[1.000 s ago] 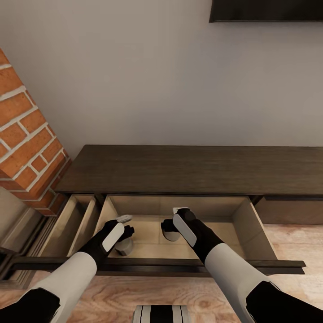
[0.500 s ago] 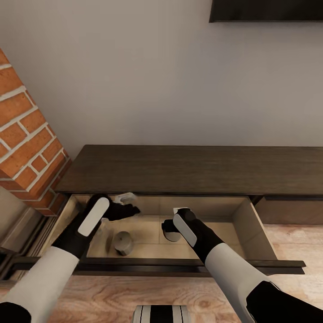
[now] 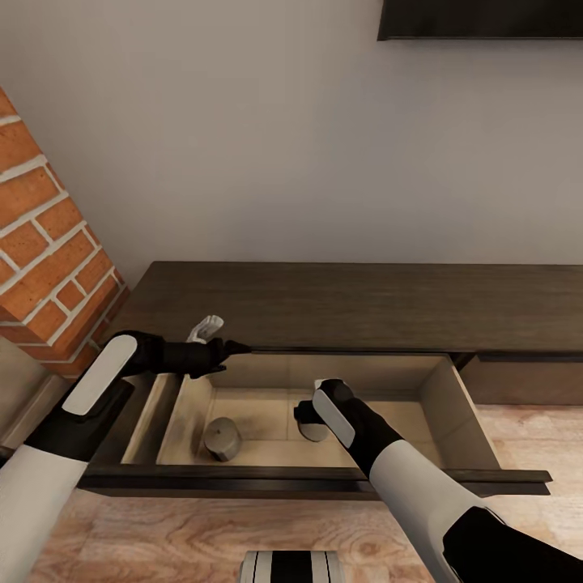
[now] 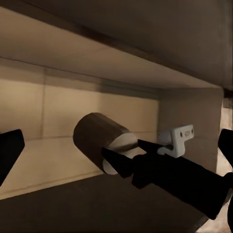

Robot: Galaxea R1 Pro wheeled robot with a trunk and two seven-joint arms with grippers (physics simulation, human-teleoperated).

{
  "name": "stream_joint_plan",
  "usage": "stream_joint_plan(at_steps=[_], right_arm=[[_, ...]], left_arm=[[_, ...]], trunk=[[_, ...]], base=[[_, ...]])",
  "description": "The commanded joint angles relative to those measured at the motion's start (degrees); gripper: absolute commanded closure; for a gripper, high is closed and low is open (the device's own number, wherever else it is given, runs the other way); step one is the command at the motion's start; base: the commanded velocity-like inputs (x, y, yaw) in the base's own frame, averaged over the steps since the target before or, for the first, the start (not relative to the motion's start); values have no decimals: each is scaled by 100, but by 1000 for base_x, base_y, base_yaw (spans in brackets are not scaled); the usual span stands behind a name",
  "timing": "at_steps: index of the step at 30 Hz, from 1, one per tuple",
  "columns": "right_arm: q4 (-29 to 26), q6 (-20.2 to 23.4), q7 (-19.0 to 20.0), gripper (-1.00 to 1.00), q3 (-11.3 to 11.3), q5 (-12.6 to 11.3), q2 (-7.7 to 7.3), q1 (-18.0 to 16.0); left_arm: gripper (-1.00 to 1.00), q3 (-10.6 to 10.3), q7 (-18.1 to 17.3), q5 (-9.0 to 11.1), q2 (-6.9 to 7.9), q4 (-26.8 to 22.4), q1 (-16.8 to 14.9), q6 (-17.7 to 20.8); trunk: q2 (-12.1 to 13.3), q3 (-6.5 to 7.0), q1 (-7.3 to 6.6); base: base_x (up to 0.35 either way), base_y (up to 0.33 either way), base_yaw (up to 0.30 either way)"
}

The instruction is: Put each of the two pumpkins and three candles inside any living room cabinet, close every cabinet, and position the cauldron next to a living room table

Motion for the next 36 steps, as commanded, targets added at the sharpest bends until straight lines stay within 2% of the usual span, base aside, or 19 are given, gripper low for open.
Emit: stream_joint_plan(at_steps=[1, 6, 10, 16, 25, 30, 33, 36], right_arm=[[1, -2, 6, 100, 0, 2, 0, 0], [1, -18, 20, 100, -1, 0, 0, 8], [1, -26, 33, 100, -5, -6, 0, 20], [1, -27, 39, 100, -10, -7, 0, 40], [1, -58, 47, 100, -10, -22, 0, 44], [236, -211, 33, 100, -3, -491, 0, 44], [685, -462, 47, 100, -1, -565, 0, 44], [784, -671, 54, 100, 1, -571, 0, 44]], left_arm=[[-100, -1, -4, 68, -4, -10, 7, -11], [-100, -21, -9, 136, -47, -19, 24, -24], [-100, -32, -2, 132, -137, -14, 28, -26], [-100, -45, 0, 132, -153, -13, 29, -33], [-100, -46, -9, 134, -166, -10, 29, -30], [-100, -46, -9, 133, -174, 4, 33, -33], [-100, -53, -9, 132, -193, 15, 32, -33], [-100, -60, -2, 105, -339, 40, 36, -33]], trunk=[[0, 0, 0], [0, 0, 0], [0, 0, 0], [0, 0, 0], [0, 18, 0], [0, 18, 0], [0, 18, 0], [0, 18, 0]], base=[[0, 0, 0], [0, 150, 0], [0, 221, 0], [0, 40, -12], [0, 1, -176], [0, 0, -11], [0, 0, -1], [0, 0, 0]])
